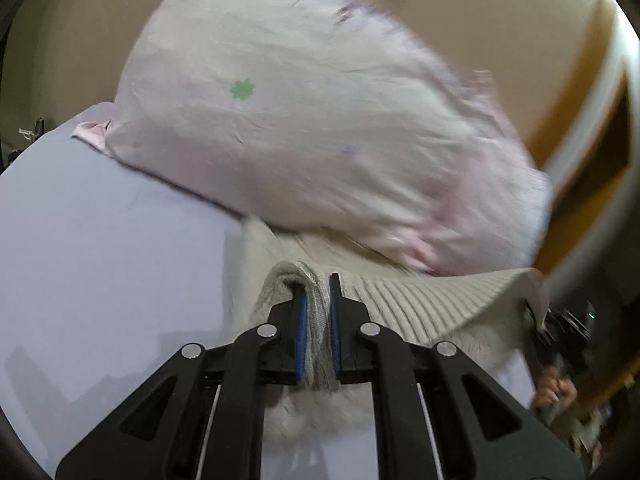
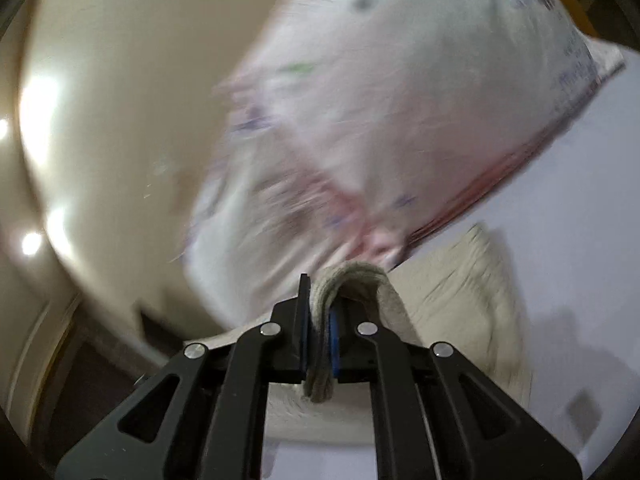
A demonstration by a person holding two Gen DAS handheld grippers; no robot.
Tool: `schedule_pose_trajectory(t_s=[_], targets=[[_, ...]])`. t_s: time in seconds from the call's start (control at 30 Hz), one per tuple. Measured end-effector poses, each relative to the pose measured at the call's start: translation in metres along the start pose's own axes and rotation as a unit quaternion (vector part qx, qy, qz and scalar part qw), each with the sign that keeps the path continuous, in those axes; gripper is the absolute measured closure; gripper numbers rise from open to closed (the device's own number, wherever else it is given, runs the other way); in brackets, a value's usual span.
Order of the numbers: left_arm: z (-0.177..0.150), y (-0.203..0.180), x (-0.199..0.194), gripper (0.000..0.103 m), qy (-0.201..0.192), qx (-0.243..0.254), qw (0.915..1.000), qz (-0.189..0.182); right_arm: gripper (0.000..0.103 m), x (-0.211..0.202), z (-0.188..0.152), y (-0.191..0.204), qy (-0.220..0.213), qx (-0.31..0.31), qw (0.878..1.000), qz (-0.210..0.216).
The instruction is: Fold small clothes
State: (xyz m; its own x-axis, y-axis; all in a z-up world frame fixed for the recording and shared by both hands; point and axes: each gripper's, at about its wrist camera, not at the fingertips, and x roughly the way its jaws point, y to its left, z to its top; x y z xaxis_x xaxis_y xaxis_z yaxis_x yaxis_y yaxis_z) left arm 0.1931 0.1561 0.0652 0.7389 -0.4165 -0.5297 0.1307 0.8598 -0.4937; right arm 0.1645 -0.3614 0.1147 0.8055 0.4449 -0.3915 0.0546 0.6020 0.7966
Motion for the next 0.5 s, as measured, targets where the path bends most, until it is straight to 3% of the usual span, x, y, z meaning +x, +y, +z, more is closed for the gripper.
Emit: schedule_pose_trajectory(t_s=[0.13, 0.2, 0.3, 0.37, 0.4, 0.43, 0.5], targets=[[0.016, 0.019, 0.089, 0.094, 0.065, -0.041, 0.9953, 0.058, 0.091, 0.075, 0.007, -0.048, 0.038, 0.059, 0.991, -0.116], [0.017, 0.028, 0.104, 0.093, 0.083, -0.068, 0.9931, 0.048, 0.080, 0.084, 0.003, -0.058, 0.043, 0.081, 0.987, -0.134], [0.023, 0.044, 0.096, 0.089, 0.085, -0.119, 0.9891, -0.014, 0.021, 0.078, 0.011, -0.052, 0.011, 0.075, 0.994, -0.081], [0.028, 0.053, 0.083, 0.076, 0.076, -0.159, 0.9827, -0.056, 0.010, 0.067, 0.018, -0.042, -0.029, 0.058, 0.995, -0.079], [0.031, 0.058, 0.069, 0.044, 0.053, -0.173, 0.9818, -0.058, 0.010, 0.065, 0.020, -0.039, -0.040, 0.052, 0.996, -0.065], [0.033, 0.060, 0.053, 0.022, 0.023, -0.172, 0.9838, -0.047, 0.010, 0.057, 0.022, -0.033, -0.046, 0.045, 0.997, -0.036], [0.031, 0.059, 0.030, 0.019, 0.004, -0.142, 0.9896, -0.022, 0.009, 0.045, 0.021, -0.023, -0.050, 0.028, 0.998, -0.027]])
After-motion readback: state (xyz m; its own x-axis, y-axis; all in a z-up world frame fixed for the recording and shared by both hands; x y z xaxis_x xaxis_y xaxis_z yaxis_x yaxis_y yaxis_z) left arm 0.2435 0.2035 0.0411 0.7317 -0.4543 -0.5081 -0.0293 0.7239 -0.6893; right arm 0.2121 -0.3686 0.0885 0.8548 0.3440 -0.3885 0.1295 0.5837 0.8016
